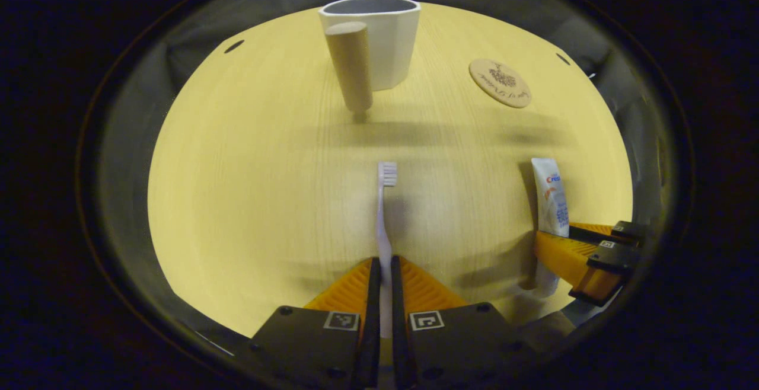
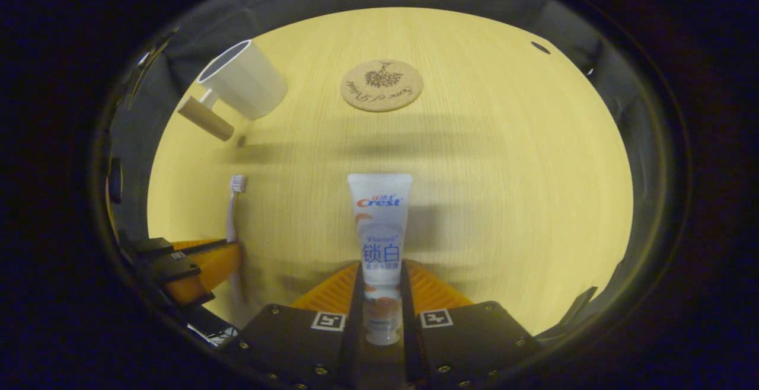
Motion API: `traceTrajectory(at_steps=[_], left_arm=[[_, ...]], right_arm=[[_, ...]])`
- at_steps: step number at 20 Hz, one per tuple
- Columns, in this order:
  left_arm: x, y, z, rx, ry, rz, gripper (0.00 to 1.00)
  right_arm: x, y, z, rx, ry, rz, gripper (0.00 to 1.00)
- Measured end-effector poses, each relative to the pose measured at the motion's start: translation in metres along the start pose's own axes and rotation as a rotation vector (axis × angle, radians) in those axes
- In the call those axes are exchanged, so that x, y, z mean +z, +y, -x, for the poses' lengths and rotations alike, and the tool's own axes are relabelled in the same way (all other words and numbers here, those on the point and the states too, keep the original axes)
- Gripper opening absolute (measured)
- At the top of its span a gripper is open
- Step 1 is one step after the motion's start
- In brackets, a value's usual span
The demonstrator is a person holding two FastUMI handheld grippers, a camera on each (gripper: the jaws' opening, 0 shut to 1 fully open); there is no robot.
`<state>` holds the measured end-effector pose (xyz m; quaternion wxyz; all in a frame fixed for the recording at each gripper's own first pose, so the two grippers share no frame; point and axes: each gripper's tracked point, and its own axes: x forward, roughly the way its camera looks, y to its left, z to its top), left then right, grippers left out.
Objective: Put the toothbrush and toothpaste on the desktop into the cup, then pick up the cup and place it on the coaster on the desktop.
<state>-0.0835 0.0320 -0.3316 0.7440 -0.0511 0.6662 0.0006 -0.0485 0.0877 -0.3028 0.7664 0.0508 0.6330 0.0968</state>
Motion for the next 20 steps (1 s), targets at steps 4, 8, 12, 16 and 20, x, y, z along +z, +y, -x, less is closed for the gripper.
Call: traceTrajectory(at_steps=[4, 8, 12, 16, 20], left_arm=[[0.0, 0.002, 0.0, -0.022, -0.008, -0.011, 0.2], [-0.001, -0.001, 0.002, -0.051, -0.027, -0.026, 0.1], [0.001, -0.001, 0.009, -0.056, -0.058, -0.03, 0.1], [0.01, -0.001, 0.024, -0.056, -0.13, -0.018, 0.1], [0.02, 0.005, 0.045, -0.051, -0.219, 0.001, 0.1]], right_arm=[[0.001, 0.0, -0.001, 0.003, -0.016, -0.014, 0.3], [0.001, 0.004, 0.001, 0.028, -0.028, -0.015, 0.24], [0.002, 0.003, 0.004, 0.031, -0.045, -0.032, 0.24], [0.012, -0.002, 0.016, 0.024, -0.096, -0.036, 0.28], [0.021, -0.004, 0.03, 0.025, -0.157, -0.046, 0.27]])
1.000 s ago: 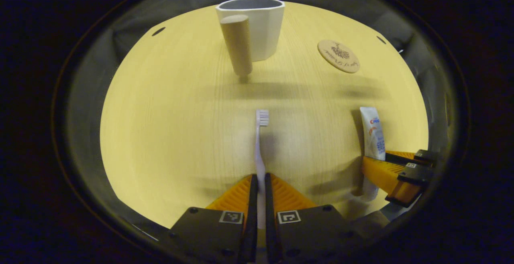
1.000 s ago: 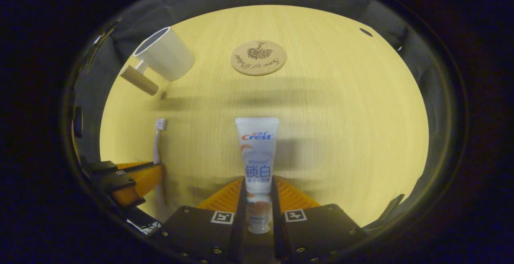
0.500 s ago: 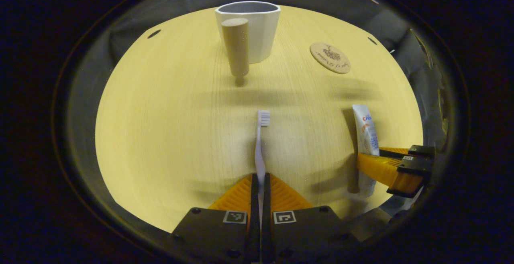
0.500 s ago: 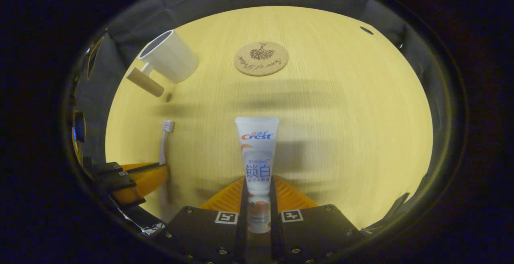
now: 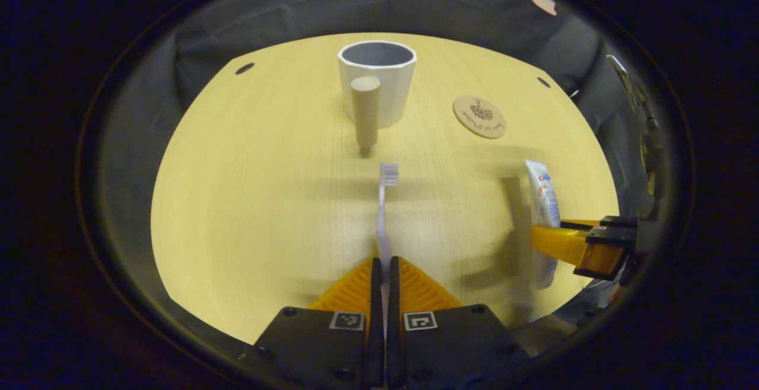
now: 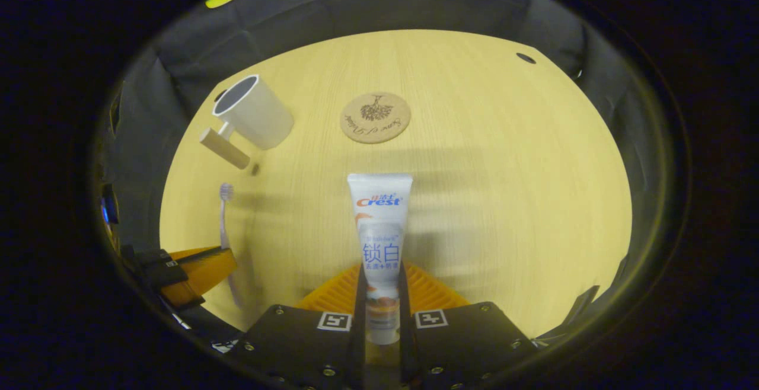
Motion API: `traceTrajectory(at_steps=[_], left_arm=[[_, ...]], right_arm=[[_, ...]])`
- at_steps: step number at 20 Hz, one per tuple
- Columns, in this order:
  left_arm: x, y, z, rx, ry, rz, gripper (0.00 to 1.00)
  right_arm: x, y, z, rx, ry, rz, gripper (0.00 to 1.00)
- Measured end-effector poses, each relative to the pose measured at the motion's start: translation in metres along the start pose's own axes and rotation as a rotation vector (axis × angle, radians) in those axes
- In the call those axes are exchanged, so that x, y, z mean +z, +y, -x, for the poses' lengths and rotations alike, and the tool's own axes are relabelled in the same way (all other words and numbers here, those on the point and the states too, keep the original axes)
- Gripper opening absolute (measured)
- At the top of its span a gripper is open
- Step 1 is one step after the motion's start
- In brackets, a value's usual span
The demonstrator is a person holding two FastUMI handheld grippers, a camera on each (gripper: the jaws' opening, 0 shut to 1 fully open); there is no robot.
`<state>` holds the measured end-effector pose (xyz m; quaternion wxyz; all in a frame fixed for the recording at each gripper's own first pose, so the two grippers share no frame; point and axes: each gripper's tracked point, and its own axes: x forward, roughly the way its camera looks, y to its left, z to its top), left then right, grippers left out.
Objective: Put the toothbrush and toothpaste on the desktop into the cup, then pick up the cup and place it on the coaster on the desktop.
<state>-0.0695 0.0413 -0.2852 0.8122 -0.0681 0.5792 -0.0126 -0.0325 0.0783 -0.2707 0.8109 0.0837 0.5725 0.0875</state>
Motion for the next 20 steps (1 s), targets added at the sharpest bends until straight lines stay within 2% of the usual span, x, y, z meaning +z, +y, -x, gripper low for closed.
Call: traceTrajectory(at_steps=[1, 2, 8, 14, 19, 20], left_arm=[[0.004, 0.0, 0.007, -0.004, -0.027, 0.008, 0.1], [0.008, 0.001, 0.013, -0.005, -0.054, 0.014, 0.1], [0.036, 0.008, 0.044, -0.013, -0.236, 0.033, 0.1], [0.092, 0.03, 0.083, -0.041, -0.476, 0.067, 0.1], [0.143, 0.05, 0.111, -0.033, -0.676, 0.069, 0.09], [0.151, 0.055, 0.115, -0.032, -0.703, 0.066, 0.14]], right_arm=[[0.003, 0.0, 0.003, 0.004, -0.019, 0.003, 0.28], [0.006, 0.001, 0.007, 0.008, -0.038, 0.006, 0.24], [0.023, 0.012, 0.033, 0.032, -0.161, 0.05, 0.24], [0.041, 0.021, 0.061, 0.045, -0.298, 0.067, 0.24], [0.062, 0.028, 0.088, 0.067, -0.427, 0.074, 0.24], [0.066, 0.029, 0.091, 0.064, -0.453, 0.078, 0.24]])
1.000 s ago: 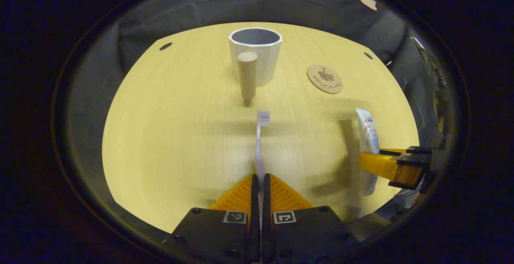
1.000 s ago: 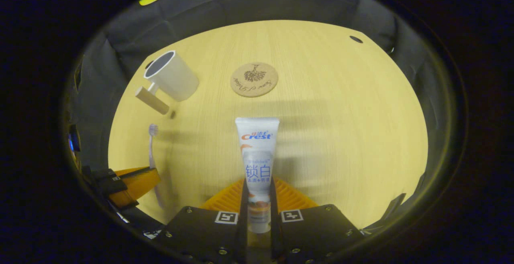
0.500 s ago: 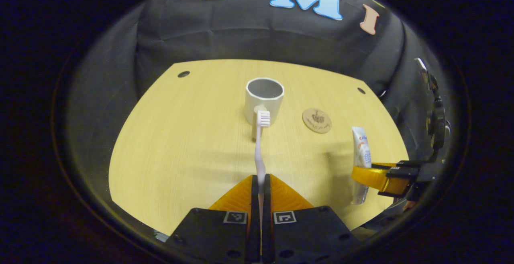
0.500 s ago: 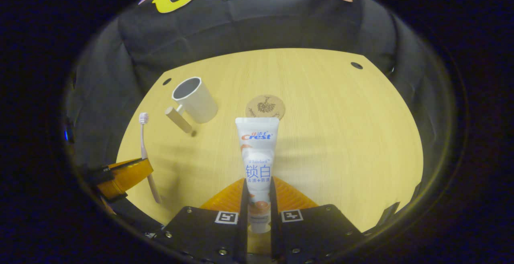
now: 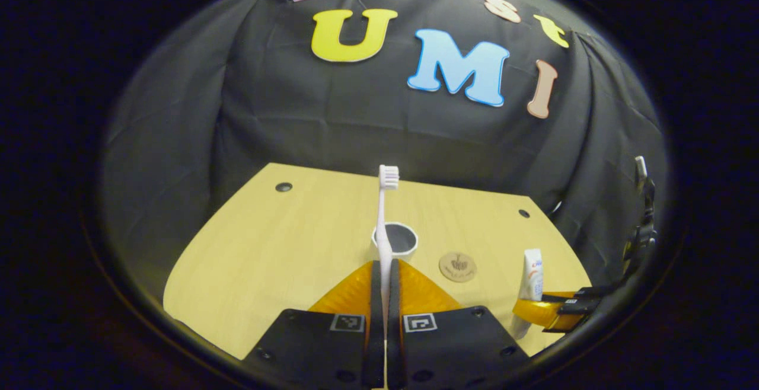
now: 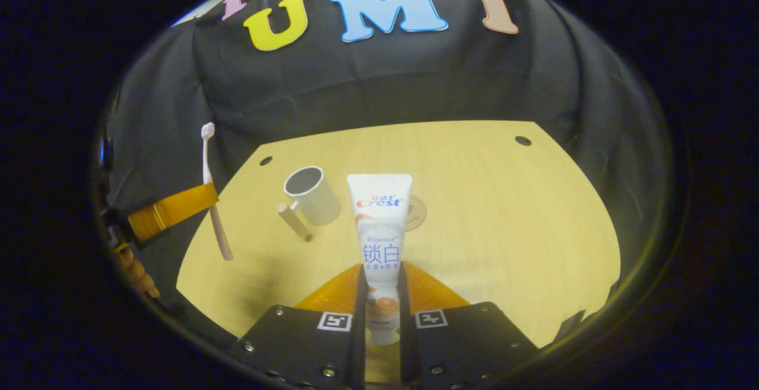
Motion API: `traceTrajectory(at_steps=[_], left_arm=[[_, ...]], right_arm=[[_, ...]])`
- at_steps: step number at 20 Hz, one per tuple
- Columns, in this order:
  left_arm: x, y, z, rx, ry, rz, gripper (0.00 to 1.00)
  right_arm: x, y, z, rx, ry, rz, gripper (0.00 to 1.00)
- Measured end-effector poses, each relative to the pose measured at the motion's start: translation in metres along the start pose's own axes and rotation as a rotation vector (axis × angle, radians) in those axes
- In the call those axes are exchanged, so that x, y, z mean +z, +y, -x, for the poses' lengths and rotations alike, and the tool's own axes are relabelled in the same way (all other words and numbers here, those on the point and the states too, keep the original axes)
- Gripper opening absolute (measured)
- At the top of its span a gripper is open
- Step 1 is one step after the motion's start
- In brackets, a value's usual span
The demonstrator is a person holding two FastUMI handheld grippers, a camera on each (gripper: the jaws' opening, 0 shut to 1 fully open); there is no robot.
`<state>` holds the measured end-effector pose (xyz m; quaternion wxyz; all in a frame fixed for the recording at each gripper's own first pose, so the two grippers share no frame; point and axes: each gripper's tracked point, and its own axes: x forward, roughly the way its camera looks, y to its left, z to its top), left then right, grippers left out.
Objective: Put the toothbrush and toothpaste on the desktop into the cup, then pick up the cup and place it on the coaster on the desktop.
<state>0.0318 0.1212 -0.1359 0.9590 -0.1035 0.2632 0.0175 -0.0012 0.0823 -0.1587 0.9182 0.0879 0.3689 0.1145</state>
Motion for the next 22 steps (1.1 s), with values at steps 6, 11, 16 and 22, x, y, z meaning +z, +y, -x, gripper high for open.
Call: traceTrajectory(at_steps=[6, 11, 16, 22], left_arm=[[0.046, 0.0, -0.026, -0.038, -0.167, -0.004, 0.09], [0.085, -0.018, -0.075, -0.085, -0.26, 0.005, 0.09], [0.095, -0.02, -0.119, -0.12, -0.311, 0.017, 0.09], [0.067, -0.03, -0.161, -0.14, -0.273, -0.013, 0.1]], right_arm=[[0.023, 0.001, 0.005, -0.006, -0.1, 0.008, 0.24], [0.031, 0.003, -0.001, 0.008, -0.114, -0.01, 0.23], [0.03, -0.002, -0.011, -0.005, -0.098, -0.006, 0.23], [0.029, -0.006, -0.015, -0.017, -0.085, -0.001, 0.23]])
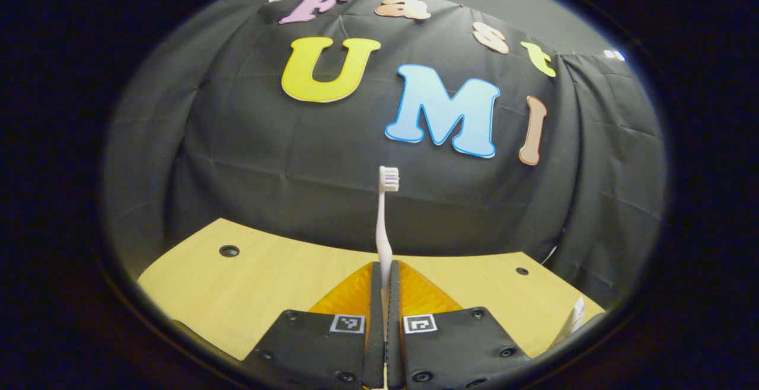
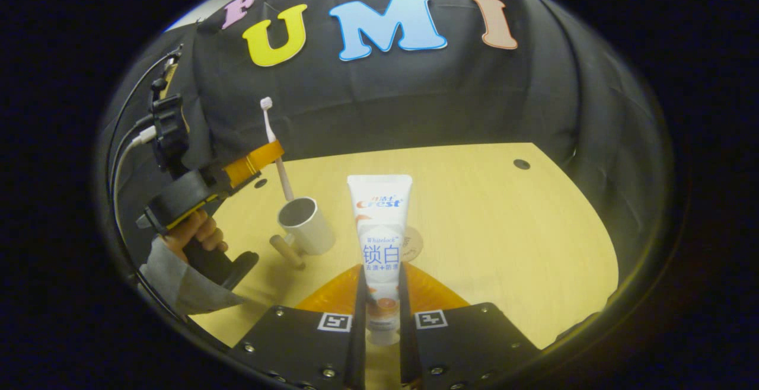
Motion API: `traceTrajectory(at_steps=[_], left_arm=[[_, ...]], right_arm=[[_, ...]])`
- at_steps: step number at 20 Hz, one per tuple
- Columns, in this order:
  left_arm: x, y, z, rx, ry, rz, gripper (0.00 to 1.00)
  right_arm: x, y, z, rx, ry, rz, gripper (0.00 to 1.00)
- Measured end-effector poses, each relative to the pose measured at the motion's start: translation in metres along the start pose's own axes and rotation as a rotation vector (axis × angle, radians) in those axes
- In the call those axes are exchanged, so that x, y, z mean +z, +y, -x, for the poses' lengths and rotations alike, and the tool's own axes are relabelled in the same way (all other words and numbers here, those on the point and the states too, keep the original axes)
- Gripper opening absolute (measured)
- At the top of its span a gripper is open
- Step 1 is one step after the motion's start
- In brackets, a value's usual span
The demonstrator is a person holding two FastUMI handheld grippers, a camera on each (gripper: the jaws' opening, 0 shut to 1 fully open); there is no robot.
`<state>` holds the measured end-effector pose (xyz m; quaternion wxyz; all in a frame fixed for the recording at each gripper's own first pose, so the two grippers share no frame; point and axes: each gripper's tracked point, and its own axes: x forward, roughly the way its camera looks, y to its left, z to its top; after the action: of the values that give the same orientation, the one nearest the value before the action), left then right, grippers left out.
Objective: Put the toothbrush and toothpaste on the desktop into the cup, then pick up the cup and place it on the coaster on the desktop.
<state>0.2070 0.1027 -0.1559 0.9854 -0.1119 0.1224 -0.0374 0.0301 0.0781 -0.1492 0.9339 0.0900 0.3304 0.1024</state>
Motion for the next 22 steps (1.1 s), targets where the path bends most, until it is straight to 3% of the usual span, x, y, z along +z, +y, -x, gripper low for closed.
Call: traceTrajectory(at_steps=[6, 16, 18, 19, 21, 22], left_arm=[[-0.04, 0.007, -0.021, -0.005, 0.044, -0.014, 0.1], [-0.067, 0.017, -0.016, 0.001, 0.085, -0.04, 0.13], [-0.07, 0.009, -0.015, -0.027, 0.09, -0.029, 0.2], [-0.073, 0.007, -0.014, -0.032, 0.103, -0.032, 0.39], [-0.075, 0.005, -0.012, -0.039, 0.11, -0.036, 0.54], [-0.072, 0.004, -0.009, -0.044, 0.107, -0.035, 0.62]], right_arm=[[-0.001, -0.003, 0.0, -0.027, 0.014, -0.002, 0.23], [-0.002, -0.004, 0.001, -0.053, 0.022, -0.021, 0.23], [-0.002, -0.004, 0.002, -0.058, 0.02, -0.024, 0.23], [-0.001, -0.004, 0.002, -0.061, 0.018, -0.025, 0.23], [-0.001, -0.004, 0.002, -0.064, 0.009, -0.025, 0.19], [0.0, -0.003, 0.003, -0.063, 0.007, -0.024, 0.24]])
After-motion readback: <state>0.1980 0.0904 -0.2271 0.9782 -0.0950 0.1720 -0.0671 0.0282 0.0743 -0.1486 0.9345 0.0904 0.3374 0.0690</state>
